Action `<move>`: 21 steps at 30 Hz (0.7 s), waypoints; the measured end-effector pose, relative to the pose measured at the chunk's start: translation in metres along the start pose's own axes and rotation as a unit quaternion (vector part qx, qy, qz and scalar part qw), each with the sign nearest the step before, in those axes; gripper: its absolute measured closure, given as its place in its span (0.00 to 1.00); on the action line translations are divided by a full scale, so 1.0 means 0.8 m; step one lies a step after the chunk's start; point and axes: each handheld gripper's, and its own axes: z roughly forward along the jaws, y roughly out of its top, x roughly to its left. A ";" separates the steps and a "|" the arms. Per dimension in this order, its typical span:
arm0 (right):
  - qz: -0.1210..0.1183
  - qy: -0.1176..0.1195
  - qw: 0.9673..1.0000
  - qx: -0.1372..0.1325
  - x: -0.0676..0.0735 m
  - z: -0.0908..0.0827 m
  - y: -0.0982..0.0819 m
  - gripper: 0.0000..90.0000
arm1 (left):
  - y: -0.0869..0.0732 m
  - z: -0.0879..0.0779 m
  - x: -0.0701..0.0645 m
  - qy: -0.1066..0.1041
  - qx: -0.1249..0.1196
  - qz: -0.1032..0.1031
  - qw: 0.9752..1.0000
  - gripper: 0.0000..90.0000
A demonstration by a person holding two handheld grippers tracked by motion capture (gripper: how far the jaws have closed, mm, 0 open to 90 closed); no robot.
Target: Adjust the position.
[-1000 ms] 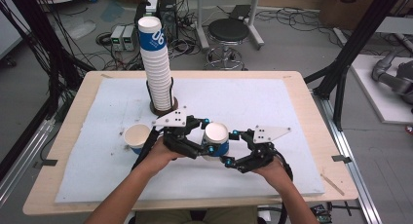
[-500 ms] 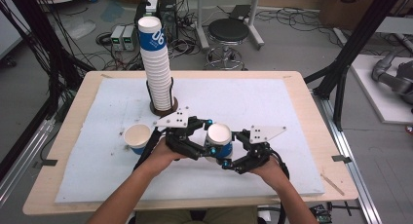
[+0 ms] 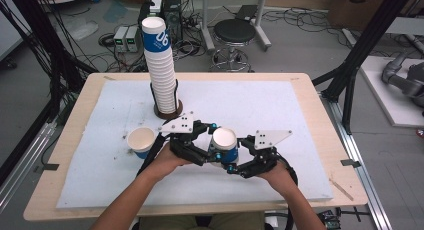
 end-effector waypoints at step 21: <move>0.001 -0.008 0.999 0.046 -0.007 -0.007 -0.002 0.33 | 0.013 -0.038 0.001 0.022 0.021 -0.007 1.000 0.19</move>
